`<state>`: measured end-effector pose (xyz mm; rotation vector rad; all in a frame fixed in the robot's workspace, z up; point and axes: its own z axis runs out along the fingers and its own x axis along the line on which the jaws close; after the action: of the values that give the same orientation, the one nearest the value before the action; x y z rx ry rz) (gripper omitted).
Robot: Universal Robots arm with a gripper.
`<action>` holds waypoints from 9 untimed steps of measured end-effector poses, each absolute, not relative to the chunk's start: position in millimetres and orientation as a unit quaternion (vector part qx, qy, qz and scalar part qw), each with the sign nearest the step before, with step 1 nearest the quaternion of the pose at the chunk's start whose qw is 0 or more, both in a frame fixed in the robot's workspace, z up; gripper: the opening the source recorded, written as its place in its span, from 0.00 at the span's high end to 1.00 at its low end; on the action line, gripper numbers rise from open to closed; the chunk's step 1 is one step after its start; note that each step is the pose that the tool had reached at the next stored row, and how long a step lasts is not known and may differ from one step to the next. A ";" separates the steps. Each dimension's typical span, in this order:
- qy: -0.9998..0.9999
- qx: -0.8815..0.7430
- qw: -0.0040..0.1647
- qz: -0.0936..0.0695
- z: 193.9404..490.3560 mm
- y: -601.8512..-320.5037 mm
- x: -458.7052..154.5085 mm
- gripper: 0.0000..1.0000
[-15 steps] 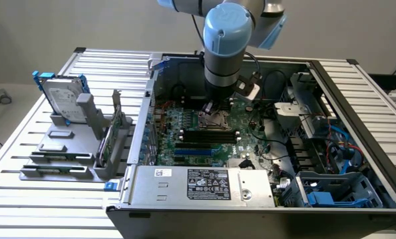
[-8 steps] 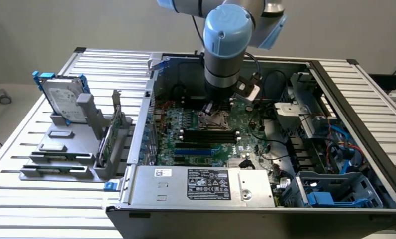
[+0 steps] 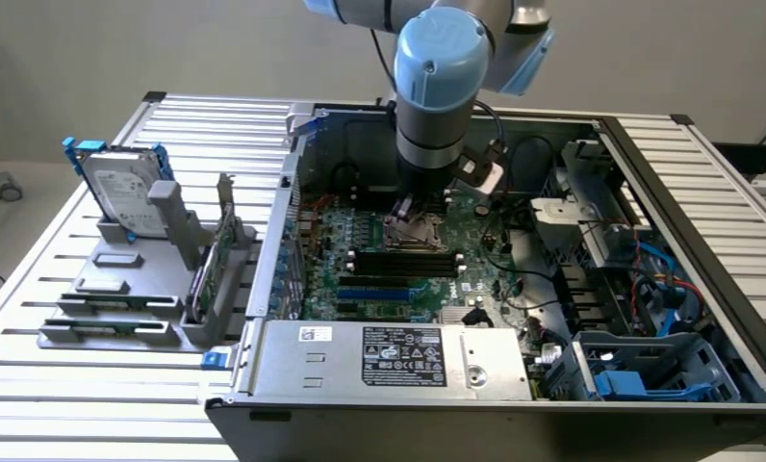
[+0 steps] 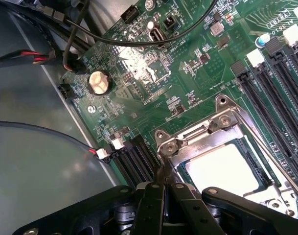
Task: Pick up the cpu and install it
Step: 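Install the first cpu locking lever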
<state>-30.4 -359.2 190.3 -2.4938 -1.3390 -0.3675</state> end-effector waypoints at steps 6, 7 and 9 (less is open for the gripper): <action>-0.464 -0.865 0.143 -0.126 201.4 -359.7 -30.5 0.89; -0.464 -0.865 0.144 -0.126 202.6 -360.1 -30.6 0.89; -0.464 -0.865 0.144 -0.126 204.4 -361.5 -31.2 0.89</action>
<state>-31.2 -361.5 204.4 -2.4937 -1.3379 -0.3622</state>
